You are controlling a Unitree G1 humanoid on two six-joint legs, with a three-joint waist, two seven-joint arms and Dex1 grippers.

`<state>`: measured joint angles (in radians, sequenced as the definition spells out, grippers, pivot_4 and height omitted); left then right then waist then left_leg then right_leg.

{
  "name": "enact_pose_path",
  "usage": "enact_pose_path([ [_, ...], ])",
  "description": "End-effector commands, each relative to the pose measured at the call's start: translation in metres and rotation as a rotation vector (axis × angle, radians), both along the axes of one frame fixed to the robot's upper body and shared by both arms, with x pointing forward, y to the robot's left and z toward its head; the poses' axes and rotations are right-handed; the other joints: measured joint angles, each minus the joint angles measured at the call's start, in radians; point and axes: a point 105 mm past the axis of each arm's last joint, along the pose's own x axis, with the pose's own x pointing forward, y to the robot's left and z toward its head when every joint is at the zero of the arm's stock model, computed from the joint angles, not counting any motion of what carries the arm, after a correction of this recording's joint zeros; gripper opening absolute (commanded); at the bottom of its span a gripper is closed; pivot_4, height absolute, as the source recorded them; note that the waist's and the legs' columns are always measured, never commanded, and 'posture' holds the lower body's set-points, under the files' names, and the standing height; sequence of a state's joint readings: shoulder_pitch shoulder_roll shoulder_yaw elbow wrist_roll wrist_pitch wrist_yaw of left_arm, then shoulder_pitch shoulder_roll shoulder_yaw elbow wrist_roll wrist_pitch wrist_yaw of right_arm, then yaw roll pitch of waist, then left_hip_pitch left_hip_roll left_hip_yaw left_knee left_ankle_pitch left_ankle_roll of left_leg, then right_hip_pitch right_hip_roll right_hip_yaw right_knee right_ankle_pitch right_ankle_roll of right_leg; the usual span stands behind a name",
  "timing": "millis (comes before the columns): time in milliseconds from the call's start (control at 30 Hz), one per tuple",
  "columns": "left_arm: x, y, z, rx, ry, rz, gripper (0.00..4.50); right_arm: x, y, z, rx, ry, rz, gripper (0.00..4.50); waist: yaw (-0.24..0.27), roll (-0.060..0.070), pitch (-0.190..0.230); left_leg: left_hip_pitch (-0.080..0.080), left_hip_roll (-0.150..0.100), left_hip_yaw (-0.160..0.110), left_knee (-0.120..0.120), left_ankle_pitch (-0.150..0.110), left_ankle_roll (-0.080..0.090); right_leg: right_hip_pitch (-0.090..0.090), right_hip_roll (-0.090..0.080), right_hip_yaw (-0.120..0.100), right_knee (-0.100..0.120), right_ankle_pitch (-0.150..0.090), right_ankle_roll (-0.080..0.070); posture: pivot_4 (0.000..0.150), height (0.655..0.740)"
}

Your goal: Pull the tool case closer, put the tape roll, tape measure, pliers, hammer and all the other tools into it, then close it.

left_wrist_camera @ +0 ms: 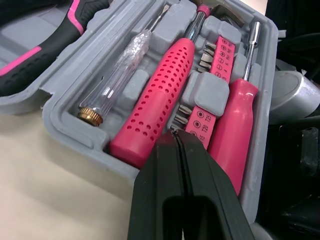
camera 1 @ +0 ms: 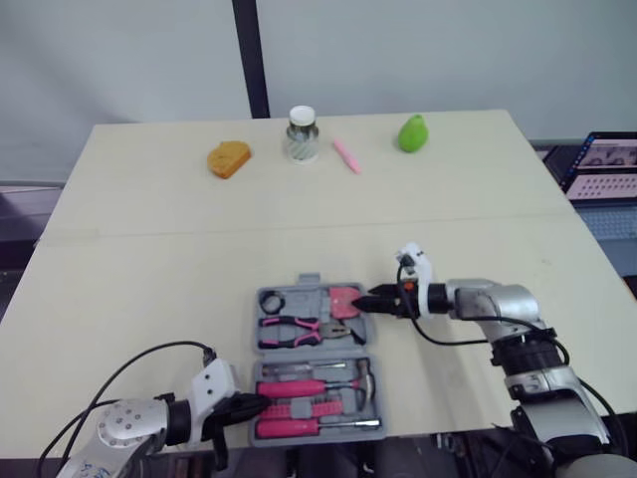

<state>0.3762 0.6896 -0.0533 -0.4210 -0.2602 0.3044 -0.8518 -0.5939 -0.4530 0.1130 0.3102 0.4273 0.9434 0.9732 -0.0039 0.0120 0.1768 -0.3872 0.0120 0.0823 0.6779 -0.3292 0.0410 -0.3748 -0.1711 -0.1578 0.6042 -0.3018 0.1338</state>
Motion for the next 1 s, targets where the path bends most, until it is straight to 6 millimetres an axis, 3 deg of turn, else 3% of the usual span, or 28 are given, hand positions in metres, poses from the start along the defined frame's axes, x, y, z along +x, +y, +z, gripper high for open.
enact_pose_path([
  [33, -0.007, 0.002, -0.008, 0.025, 0.029, -0.004, 0.0, -0.012, 0.013, -0.004, 0.041, 0.07, 0.059, 4.49, -0.001, 0.0, 0.0, 0.0, 0.0, 0.0, 0.0, 0.0, 0.0, 0.0, 0.0, 0.0, 0.0, 0.0, 0.0, 0.15, 0.74],
  [467, -0.006, 0.005, -0.01, 0.022, 0.028, 0.009, 0.0, -0.006, 0.02, 0.017, 0.148, 0.031, 0.071, 4.49, -0.003, 0.0, 0.0, 0.0, 0.003, 0.004, 0.0, -0.001, -0.001, -0.002, 0.002, 0.002, 0.0, 0.0, -0.001, 0.15, 0.74],
  [1000, 0.008, 0.0, -0.005, -0.034, 0.005, 0.038, 0.0, -0.031, 0.032, 0.053, 0.208, -0.062, 0.235, 4.49, -0.003, 0.001, 0.001, 0.0, 0.004, 0.006, -0.001, -0.002, -0.001, -0.004, 0.002, 0.003, 0.0, -0.001, -0.001, 0.15, 0.74],
])
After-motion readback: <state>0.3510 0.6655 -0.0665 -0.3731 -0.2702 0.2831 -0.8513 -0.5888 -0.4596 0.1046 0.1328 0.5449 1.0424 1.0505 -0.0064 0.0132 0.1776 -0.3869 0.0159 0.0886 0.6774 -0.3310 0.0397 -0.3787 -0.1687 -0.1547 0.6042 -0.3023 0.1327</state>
